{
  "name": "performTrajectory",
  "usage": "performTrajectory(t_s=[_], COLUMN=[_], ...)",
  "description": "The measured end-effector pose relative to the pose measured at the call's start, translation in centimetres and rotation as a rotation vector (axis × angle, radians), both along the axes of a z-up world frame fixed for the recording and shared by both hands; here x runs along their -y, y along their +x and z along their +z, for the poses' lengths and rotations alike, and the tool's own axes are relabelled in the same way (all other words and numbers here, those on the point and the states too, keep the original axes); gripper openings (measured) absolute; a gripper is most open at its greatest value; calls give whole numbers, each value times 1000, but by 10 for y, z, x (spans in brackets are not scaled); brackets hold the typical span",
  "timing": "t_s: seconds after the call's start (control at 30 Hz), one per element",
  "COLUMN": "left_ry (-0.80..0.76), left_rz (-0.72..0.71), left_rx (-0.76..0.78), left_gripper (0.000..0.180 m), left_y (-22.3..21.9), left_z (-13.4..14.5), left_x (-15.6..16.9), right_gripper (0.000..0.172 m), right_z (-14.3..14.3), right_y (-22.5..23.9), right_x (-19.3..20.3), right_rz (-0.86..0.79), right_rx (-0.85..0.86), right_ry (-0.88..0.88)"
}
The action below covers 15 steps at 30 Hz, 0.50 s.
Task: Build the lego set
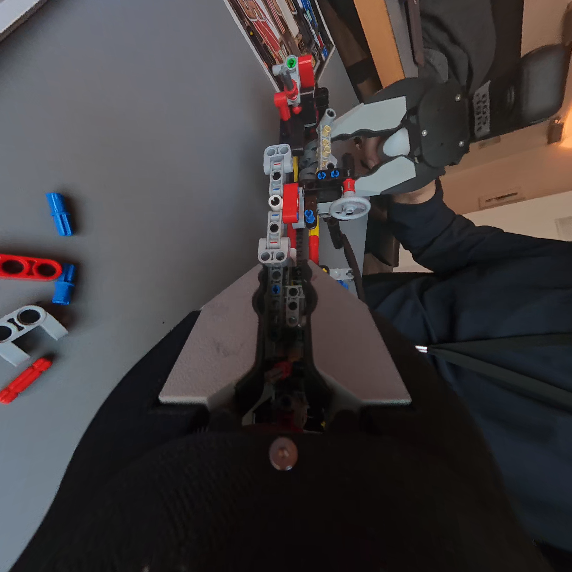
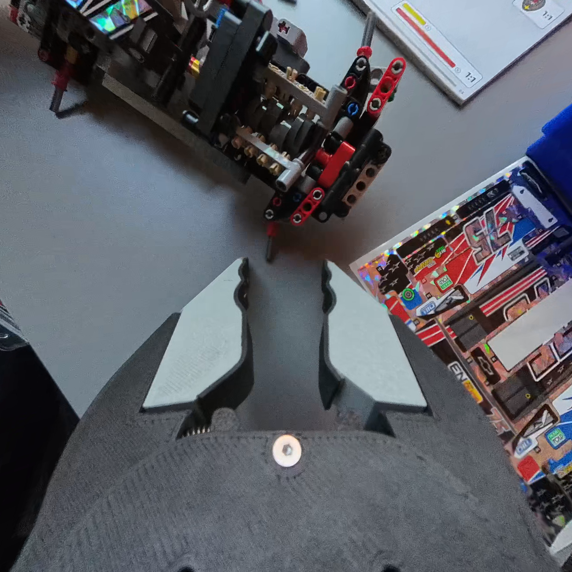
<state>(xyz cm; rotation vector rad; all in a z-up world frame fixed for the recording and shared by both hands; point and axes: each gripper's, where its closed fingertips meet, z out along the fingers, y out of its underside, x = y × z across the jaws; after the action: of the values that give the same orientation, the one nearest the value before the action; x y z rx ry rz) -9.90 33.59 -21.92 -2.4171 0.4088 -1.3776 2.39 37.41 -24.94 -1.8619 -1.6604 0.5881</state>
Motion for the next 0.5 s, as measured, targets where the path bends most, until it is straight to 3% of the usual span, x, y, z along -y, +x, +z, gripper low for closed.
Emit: performTrajectory(t_s=[0.33, 0.43, 0.5], left_ry=[20, -31, -90], left_rz=[243, 342, 296], left_rx=[55, 114, 189], left_gripper=[20, 21, 25], left_y=[28, 37, 47], left_z=[4, -1, -1], left_x=[8, 12, 24], right_gripper=[49, 51, 56], right_z=[12, 15, 19], right_y=[16, 10, 4], right_x=[0, -6, -14], right_rz=[39, 30, 19], right_rx=[-133, -140, -112], right_ry=[-125, -53, 41])
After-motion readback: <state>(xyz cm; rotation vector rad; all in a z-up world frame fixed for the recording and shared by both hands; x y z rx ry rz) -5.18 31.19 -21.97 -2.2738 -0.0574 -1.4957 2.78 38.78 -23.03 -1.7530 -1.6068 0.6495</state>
